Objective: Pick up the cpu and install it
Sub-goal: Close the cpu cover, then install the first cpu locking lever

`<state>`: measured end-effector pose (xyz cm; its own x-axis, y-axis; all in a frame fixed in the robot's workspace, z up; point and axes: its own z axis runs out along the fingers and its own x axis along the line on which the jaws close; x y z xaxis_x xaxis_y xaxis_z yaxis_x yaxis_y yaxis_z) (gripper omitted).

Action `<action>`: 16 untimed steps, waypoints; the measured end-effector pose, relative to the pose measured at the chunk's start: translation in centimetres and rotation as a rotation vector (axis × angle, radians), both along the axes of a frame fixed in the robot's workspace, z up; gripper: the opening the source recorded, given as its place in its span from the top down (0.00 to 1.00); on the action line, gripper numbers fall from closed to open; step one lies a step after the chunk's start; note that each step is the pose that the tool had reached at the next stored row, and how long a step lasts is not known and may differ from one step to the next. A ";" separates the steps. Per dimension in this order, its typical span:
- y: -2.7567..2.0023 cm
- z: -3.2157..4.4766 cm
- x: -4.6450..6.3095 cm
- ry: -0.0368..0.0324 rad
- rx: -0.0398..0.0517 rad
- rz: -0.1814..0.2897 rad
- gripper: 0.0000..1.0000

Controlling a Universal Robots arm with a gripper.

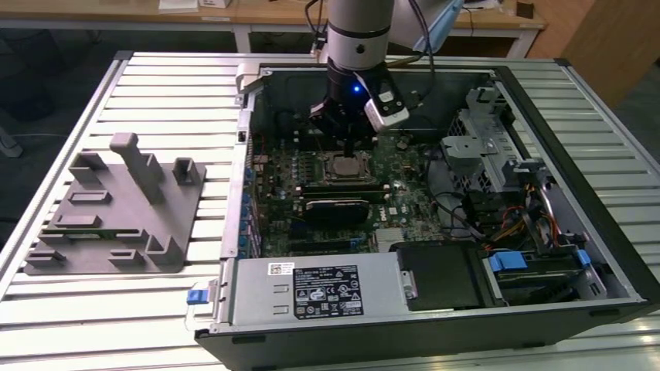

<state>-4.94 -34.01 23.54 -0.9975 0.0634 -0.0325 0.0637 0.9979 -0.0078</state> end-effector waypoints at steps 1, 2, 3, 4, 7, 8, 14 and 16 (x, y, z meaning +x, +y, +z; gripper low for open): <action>0.00 0.00 0.0 -0.0001 0.0002 0.000 0.89; 0.00 0.00 0.0 -0.0002 0.0002 0.000 0.89; 0.00 0.06 0.0 0.0000 -0.0001 0.000 0.89; 0.00 0.11 0.0 0.0000 -0.0001 0.000 0.89; 0.00 0.12 0.0 0.0000 0.0000 0.000 0.89; 0.00 0.13 0.0 0.0000 -0.0001 0.000 0.89; 0.00 0.15 0.0 0.0001 -0.0002 0.000 0.89; -0.01 0.16 -0.3 0.0002 -0.0003 0.000 0.89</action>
<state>-5.22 -34.02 23.69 -0.9975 0.0633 -0.0324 0.0636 0.9979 -0.0081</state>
